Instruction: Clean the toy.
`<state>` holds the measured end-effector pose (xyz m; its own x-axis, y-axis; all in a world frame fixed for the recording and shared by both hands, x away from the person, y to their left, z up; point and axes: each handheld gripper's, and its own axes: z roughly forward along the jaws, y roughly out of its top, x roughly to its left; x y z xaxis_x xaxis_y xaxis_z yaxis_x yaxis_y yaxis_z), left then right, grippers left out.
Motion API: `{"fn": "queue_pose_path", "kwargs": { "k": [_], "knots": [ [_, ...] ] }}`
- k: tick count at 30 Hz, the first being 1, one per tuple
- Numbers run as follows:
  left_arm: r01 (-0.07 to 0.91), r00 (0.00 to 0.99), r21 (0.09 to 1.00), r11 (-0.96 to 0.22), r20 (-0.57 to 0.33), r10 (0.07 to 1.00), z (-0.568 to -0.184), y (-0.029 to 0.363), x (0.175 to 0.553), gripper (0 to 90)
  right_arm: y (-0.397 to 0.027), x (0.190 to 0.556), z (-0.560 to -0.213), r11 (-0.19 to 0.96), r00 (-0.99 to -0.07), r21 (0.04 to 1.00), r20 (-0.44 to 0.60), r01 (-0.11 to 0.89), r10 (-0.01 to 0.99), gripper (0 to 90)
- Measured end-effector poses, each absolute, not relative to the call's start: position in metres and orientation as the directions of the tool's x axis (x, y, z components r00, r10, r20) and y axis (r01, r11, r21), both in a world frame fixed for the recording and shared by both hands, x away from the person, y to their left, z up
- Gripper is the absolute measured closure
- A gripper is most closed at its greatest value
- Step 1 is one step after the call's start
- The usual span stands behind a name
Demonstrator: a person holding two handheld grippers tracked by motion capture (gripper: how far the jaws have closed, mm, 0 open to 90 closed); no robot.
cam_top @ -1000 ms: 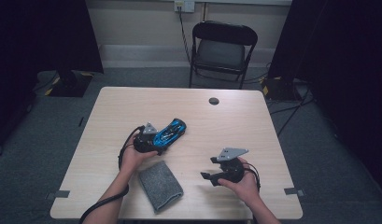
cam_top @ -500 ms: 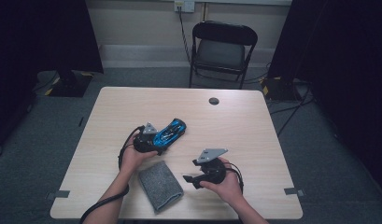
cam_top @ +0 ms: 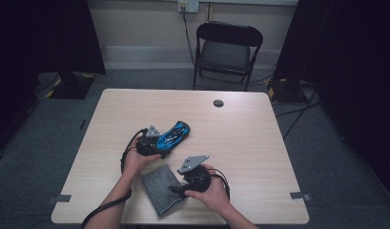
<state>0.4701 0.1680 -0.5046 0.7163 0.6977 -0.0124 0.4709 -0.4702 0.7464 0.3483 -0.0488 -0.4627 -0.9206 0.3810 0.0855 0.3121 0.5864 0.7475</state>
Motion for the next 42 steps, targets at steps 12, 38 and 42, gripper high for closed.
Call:
{"fn": "queue_pose_path", "kwargs": {
  "k": [12,38,42],
  "knots": [
    [0.472,0.716,0.746,-0.470,-0.012,0.698,-0.505,0.168,0.470,25.4,-0.028,0.339,-0.469,0.584,-0.928,0.749,0.112,0.314,0.355,36.8],
    [0.468,0.711,0.748,-0.470,-0.003,0.703,-0.504,0.168,0.468,25.5,-0.033,0.345,-0.488,0.674,-0.937,0.695,-0.001,0.250,0.349,43.7],
    [0.472,0.710,0.749,-0.466,-0.010,0.704,-0.505,0.168,0.468,25.5,-0.048,0.359,-0.484,0.690,-0.931,0.680,-0.034,0.246,0.365,41.0]
  ]
}}
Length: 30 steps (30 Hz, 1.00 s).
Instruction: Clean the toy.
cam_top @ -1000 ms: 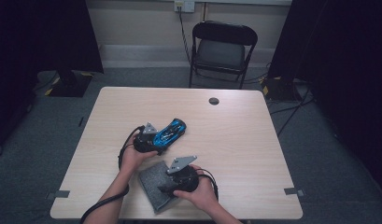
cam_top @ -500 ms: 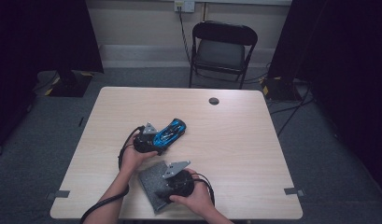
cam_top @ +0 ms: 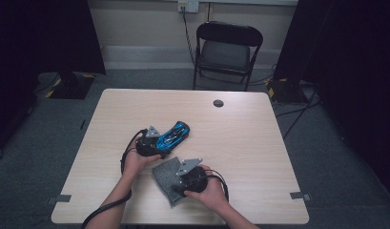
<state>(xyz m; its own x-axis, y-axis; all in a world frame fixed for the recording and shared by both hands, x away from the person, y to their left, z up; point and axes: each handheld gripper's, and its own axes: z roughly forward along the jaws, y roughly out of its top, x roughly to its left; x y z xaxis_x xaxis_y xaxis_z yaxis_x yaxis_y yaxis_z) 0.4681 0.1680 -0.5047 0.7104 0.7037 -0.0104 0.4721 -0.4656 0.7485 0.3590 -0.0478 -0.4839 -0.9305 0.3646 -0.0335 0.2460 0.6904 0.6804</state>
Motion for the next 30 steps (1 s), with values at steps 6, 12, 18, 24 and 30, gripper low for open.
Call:
{"fn": "queue_pose_path", "kwargs": {
  "k": [6,12,18,24,30],
  "knots": [
    [0.476,0.705,0.753,-0.455,-0.018,0.709,-0.505,0.168,0.468,25.5,-0.073,0.372,-0.479,0.669,-0.899,0.683,-0.042,0.293,0.437,35.7],
    [0.476,0.705,0.753,-0.454,-0.018,0.709,-0.505,0.167,0.468,25.4,-0.085,0.361,-0.472,0.588,-0.876,0.737,0.014,0.335,0.482,33.7],
    [0.475,0.707,0.748,-0.465,-0.010,0.707,-0.505,0.168,0.468,25.5,-0.086,0.354,-0.487,0.580,-0.855,0.717,0.045,0.388,0.516,27.9],
    [0.475,0.707,0.747,-0.465,-0.010,0.707,-0.505,0.168,0.467,25.5,-0.081,0.347,-0.495,0.607,-0.849,0.707,-0.018,0.363,0.529,29.0],
    [0.476,0.707,0.746,-0.466,-0.009,0.707,-0.504,0.168,0.467,25.5,-0.086,0.349,-0.495,0.578,-0.821,0.720,-0.019,0.385,0.570,54.3]
  ]
}}
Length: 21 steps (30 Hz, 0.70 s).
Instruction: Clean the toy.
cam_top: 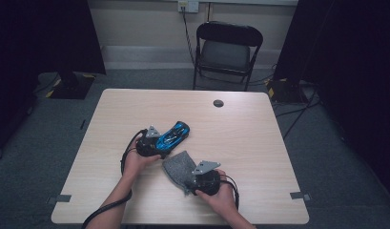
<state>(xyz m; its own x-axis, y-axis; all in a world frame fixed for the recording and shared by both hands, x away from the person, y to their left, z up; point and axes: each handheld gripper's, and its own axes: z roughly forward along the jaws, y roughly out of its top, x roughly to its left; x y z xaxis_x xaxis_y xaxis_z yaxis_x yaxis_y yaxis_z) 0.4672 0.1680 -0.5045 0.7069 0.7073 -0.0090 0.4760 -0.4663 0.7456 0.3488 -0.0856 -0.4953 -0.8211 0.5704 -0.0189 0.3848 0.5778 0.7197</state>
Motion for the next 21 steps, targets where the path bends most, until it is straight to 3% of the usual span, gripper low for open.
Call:
{"fn": "queue_pose_path", "kwargs": {
  "k": [2,5,11,21],
  "knots": [
    [0.476,0.706,0.746,-0.466,-0.009,0.708,-0.504,0.168,0.467,25.5,-0.087,0.351,-0.494,0.579,-0.815,0.719,-0.029,0.385,0.578,64.4],
    [0.477,0.702,0.749,-0.460,-0.010,0.712,-0.505,0.168,0.467,25.5,-0.089,0.354,-0.493,0.577,-0.813,0.717,-0.025,0.391,0.582,70.4],
    [0.477,0.699,0.752,-0.456,-0.010,0.715,-0.505,0.168,0.467,25.4,-0.097,0.374,-0.468,0.489,-0.791,0.773,0.028,0.405,0.611,70.9],
    [0.477,0.700,0.750,-0.457,-0.010,0.714,-0.505,0.168,0.467,25.4,-0.079,0.428,-0.423,0.479,-0.773,0.802,-0.033,0.358,0.633,70.9]
  ]
}}
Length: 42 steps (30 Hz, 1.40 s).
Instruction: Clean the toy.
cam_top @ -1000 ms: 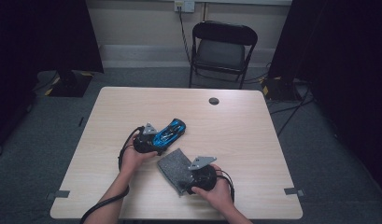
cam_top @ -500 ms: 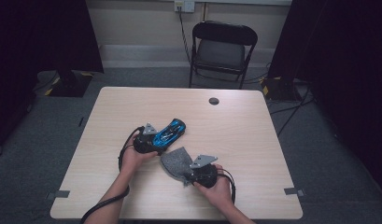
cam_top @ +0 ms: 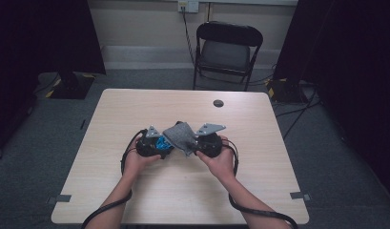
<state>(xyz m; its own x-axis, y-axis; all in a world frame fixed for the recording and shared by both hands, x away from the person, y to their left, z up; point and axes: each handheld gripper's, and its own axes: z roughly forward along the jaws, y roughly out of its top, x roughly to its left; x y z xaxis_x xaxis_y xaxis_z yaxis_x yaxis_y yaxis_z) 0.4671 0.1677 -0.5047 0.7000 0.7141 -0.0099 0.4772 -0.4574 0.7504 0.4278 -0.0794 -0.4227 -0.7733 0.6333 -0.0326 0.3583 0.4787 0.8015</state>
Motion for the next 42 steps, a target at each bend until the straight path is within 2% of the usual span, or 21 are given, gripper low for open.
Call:
{"fn": "queue_pose_path", "kwargs": {
  "k": [6,8,17,42],
  "knots": [
    [0.477,0.700,0.751,-0.457,-0.010,0.714,-0.505,0.168,0.467,25.4,-0.049,0.439,-0.441,0.578,-0.797,0.728,-0.072,0.369,0.600,70.8],
    [0.476,0.699,0.752,-0.456,-0.010,0.715,-0.505,0.167,0.467,25.4,-0.044,0.440,-0.448,0.589,-0.813,0.715,-0.050,0.376,0.580,70.7],
    [0.477,0.700,0.751,-0.456,-0.011,0.714,-0.505,0.168,0.467,25.4,-0.038,0.452,-0.456,0.648,-0.836,0.669,-0.070,0.365,0.544,70.6],
    [0.477,0.705,0.746,-0.465,-0.009,0.709,-0.505,0.168,0.467,25.4,-0.074,0.496,-0.459,0.570,-0.710,0.669,-0.089,0.477,0.698,70.6]
  ]
}}
